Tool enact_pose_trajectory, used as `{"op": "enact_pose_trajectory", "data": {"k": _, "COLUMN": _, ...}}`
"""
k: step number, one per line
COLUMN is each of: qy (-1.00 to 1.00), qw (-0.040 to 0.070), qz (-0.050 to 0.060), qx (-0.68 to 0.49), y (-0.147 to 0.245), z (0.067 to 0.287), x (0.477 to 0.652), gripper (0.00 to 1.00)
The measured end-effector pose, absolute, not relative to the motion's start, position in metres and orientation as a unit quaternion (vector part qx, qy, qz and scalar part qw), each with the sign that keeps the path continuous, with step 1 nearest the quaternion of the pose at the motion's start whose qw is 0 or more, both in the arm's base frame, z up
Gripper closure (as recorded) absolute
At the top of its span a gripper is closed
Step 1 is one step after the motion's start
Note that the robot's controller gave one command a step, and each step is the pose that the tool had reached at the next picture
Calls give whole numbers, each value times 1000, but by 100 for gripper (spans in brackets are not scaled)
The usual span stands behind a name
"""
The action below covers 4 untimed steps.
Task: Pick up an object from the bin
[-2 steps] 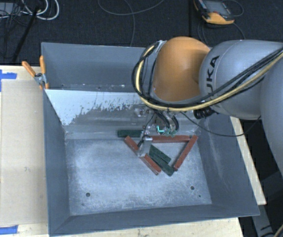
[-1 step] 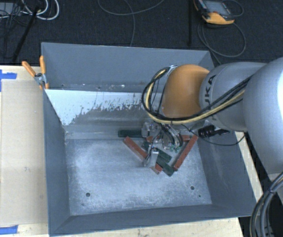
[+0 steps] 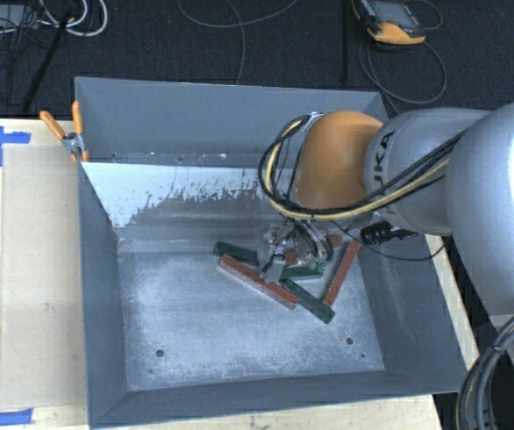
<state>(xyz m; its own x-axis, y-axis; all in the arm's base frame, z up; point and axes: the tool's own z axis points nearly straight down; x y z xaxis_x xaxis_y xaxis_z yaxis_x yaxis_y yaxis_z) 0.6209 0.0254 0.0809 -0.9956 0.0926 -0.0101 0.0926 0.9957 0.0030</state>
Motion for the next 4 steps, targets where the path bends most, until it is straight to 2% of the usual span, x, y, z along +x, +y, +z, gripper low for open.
{"op": "enact_pose_trajectory", "data": {"k": 1, "qy": 999, "qw": 2, "qz": 1, "qx": 46, "y": 25, "z": 75, "x": 618, "gripper": 0}}
{"op": "enact_pose_trajectory", "data": {"k": 2, "qy": 991, "qw": 0, "qz": 0, "qx": 131, "y": -33, "z": 70, "x": 619, "gripper": 0}}
{"op": "enact_pose_trajectory", "data": {"k": 3, "qy": 991, "qw": 0, "qz": 0, "qx": 131, "y": -32, "z": 70, "x": 619, "gripper": 100}}
{"op": "enact_pose_trajectory", "data": {"k": 4, "qy": 989, "qw": 3, "qz": 0, "qx": 146, "y": -37, "z": 180, "x": 595, "gripper": 100}}
